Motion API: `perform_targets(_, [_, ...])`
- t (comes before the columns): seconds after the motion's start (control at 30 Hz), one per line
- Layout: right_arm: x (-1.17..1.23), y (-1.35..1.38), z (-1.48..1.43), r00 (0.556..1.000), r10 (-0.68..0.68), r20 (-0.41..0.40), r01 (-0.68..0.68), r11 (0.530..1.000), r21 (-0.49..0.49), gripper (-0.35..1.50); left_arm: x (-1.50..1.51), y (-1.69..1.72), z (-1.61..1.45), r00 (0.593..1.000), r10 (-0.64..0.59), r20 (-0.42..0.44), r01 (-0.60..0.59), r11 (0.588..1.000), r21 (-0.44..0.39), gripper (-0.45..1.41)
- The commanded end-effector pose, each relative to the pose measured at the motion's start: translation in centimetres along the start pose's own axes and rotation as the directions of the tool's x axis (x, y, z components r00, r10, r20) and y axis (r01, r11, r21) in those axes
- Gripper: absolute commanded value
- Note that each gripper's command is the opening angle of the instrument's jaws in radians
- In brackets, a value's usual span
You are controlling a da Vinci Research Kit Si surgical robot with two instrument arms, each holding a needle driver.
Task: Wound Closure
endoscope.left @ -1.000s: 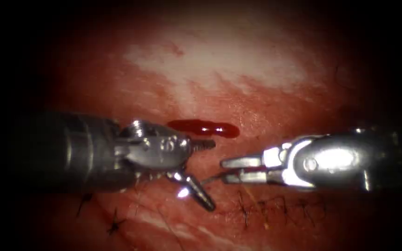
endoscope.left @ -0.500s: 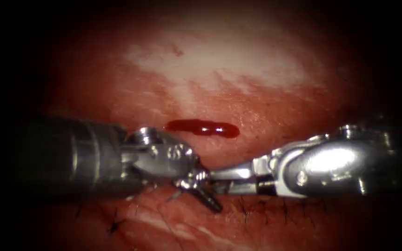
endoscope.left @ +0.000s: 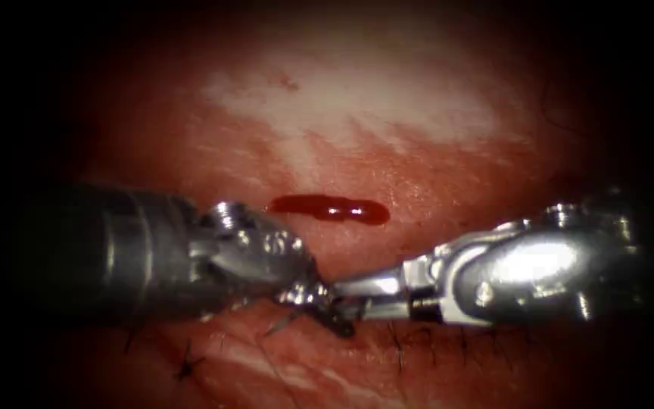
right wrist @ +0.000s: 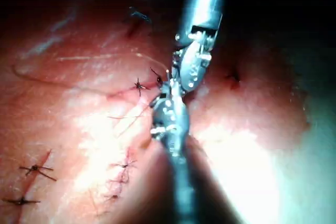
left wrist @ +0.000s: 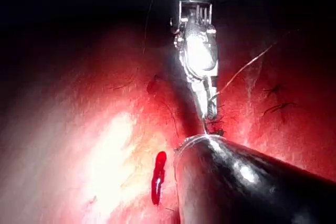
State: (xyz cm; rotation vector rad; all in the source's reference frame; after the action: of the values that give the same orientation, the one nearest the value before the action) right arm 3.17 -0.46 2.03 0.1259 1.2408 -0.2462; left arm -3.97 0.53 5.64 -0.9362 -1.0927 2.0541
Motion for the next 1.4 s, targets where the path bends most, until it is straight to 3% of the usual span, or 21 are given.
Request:
perform_targets(0.03, [0.01,-0.04,0.08,0.998,0.065,0.016,-0.064,0.997,-0.035,0.19,-0.01,-0.03,0.08,1.000,-0.010,-0.020,0.010,1.000,0.005,-0.45])
perform_targets(0.1, [0.01,-0.02,0.08,0.991,0.135,0.021,-0.132,0.987,-0.087,0.77,0.00,-0.03,0.09,0.999,-0.016,-0.050,0.017,1.000,0.023,-0.45])
perform_targets(0.13, [0.01,-0.01,0.08,0.984,0.179,0.021,-0.176,0.979,-0.107,0.91,0.00,-0.03,0.09,0.997,-0.023,-0.074,0.025,0.999,0.033,-0.45])
perform_targets(0.23, [0.00,0.05,0.04,0.967,0.255,-0.017,-0.254,0.949,-0.189,1.11,0.02,-0.04,0.09,0.989,-0.031,-0.145,0.038,0.998,0.048,-0.45])
perform_targets(0.4, [0.01,0.06,-0.02,0.954,0.293,-0.061,-0.297,0.901,-0.316,1.24,0.07,-0.08,0.11,0.960,-0.048,-0.277,0.071,0.995,0.074,-0.45])
perform_targets(0.47, [0.01,0.02,-0.05,0.947,0.307,-0.094,-0.320,0.878,-0.357,1.23,0.08,-0.08,0.12,0.952,-0.053,-0.303,0.079,0.994,0.074,-0.45])
perform_targets(0.63, [0.04,0.13,-0.15,0.884,0.406,-0.230,-0.467,0.744,-0.478,1.18,0.09,-0.08,0.16,0.929,-0.066,-0.363,0.110,0.989,0.101,-0.45])
perform_targets(0.7, [0.06,0.15,-0.15,0.871,0.426,-0.243,-0.489,0.718,-0.495,1.18,0.09,-0.08,0.17,0.924,-0.058,-0.378,0.108,0.988,0.112,-0.45])
perform_targets(1.0, [0.05,0.14,-0.15,0.857,0.439,-0.268,-0.509,0.650,-0.564,0.99,0.11,-0.07,0.20,0.900,-0.068,-0.430,0.135,0.983,0.127,-0.45])
perform_targets(1.23, [-0.01,0.14,-0.13,0.861,0.432,-0.269,-0.499,0.613,-0.613,1.01,0.11,-0.05,0.21,0.896,-0.073,-0.439,0.144,0.981,0.132,-0.45])
perform_targets(1.4, [-0.03,0.13,-0.11,0.859,0.434,-0.271,-0.501,0.609,-0.615,0.78,0.11,-0.02,0.22,0.896,-0.074,-0.437,0.144,0.981,0.128,-0.45])
